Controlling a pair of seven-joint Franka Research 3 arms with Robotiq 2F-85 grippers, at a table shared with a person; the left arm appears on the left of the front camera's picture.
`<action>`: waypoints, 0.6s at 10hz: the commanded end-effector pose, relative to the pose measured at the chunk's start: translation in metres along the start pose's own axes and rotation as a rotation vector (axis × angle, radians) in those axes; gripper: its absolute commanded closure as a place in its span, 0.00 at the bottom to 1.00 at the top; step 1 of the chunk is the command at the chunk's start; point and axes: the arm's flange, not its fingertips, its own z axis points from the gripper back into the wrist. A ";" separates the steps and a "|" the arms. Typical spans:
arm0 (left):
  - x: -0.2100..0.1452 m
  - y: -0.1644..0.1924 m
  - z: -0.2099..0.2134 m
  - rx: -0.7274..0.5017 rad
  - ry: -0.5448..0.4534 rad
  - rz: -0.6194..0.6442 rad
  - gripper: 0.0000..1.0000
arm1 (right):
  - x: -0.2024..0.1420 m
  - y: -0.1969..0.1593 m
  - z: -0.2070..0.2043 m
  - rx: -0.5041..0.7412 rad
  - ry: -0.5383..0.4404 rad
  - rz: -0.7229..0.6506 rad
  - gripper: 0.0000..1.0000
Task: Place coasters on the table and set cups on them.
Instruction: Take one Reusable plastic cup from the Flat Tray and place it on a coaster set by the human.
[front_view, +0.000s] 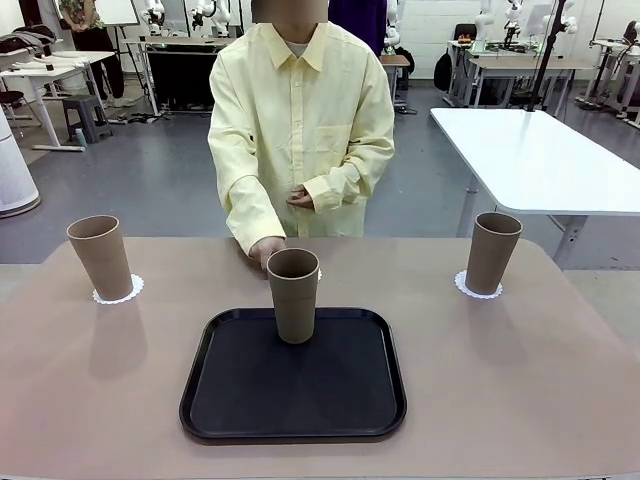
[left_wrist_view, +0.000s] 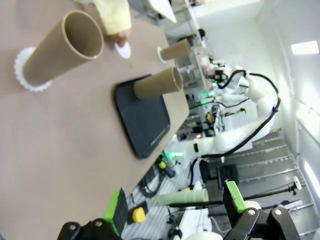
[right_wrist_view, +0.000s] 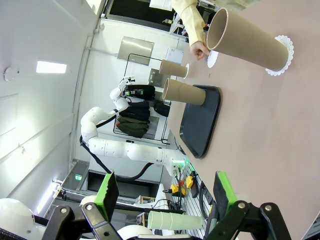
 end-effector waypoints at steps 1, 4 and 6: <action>0.000 0.000 0.001 -0.002 -0.002 0.010 0.00 | 0.001 0.001 0.000 -0.008 -0.001 -0.016 0.00; 0.000 0.000 0.001 -0.002 -0.002 0.010 0.00 | 0.001 0.001 0.000 -0.008 -0.001 -0.016 0.00; 0.000 0.000 0.001 -0.002 -0.002 0.010 0.00 | 0.001 0.001 0.000 -0.008 -0.001 -0.016 0.00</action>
